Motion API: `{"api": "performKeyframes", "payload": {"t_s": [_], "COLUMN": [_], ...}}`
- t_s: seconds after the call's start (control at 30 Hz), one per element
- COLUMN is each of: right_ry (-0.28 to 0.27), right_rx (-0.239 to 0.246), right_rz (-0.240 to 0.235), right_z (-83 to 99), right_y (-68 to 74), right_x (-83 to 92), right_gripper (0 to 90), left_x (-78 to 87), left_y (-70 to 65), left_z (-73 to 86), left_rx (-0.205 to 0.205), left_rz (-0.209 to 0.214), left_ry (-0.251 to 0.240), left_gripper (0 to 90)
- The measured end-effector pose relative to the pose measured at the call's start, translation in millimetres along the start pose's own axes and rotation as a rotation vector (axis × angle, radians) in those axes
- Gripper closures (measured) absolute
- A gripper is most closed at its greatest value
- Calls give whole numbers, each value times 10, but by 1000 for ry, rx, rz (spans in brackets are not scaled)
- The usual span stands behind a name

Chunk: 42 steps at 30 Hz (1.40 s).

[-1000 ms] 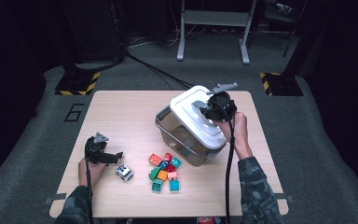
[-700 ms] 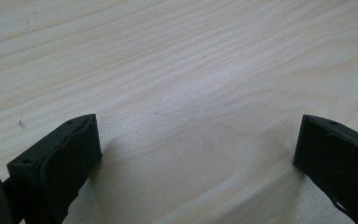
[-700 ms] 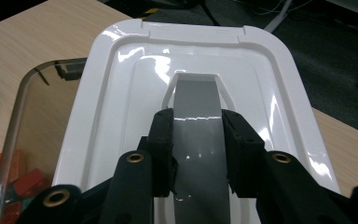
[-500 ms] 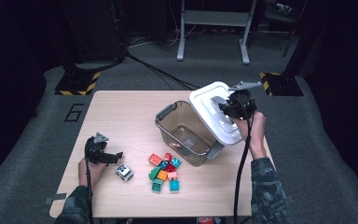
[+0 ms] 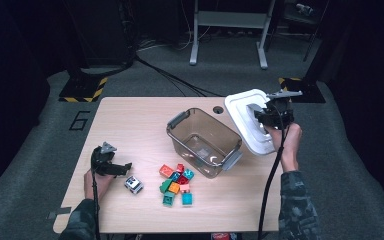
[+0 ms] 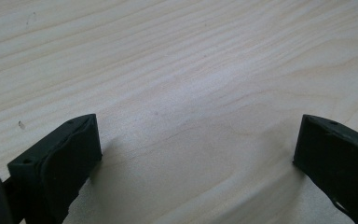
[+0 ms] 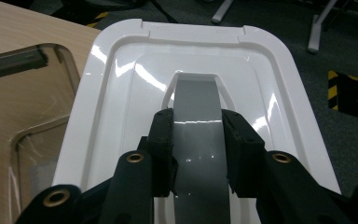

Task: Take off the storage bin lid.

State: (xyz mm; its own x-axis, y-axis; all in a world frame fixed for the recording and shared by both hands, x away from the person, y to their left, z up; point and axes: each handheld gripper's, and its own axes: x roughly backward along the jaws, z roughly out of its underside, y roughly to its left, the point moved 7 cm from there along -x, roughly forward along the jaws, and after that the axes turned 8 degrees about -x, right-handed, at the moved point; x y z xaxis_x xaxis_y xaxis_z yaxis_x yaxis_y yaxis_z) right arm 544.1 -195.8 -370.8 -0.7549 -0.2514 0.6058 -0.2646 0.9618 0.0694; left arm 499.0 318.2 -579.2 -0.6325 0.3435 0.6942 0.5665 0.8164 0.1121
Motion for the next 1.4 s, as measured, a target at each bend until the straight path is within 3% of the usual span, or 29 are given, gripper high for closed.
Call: {"api": "performKeyframes", "payload": {"t_s": [0.3,0.57,1.07,1.4], "right_ry": [14,52,124,123], "right_rx": [-103,-167,-232,-261], "right_rz": [82,134,184,203], "right_z": [146,374,749,874], "right_y": [-332,-527,-575,-572], "right_x": [-82,-317,-770,-950], "right_gripper": [668,668,667,666], "left_x": [0,1,0,1], "left_y": [0,0,-1,0], "left_z": [0,1,1,0], "left_rx": [0,-1,0,-1], "left_rz": [0,1,0,0], "left_ry": [1,1,1,0], "left_gripper": [3,3,3,3]}}
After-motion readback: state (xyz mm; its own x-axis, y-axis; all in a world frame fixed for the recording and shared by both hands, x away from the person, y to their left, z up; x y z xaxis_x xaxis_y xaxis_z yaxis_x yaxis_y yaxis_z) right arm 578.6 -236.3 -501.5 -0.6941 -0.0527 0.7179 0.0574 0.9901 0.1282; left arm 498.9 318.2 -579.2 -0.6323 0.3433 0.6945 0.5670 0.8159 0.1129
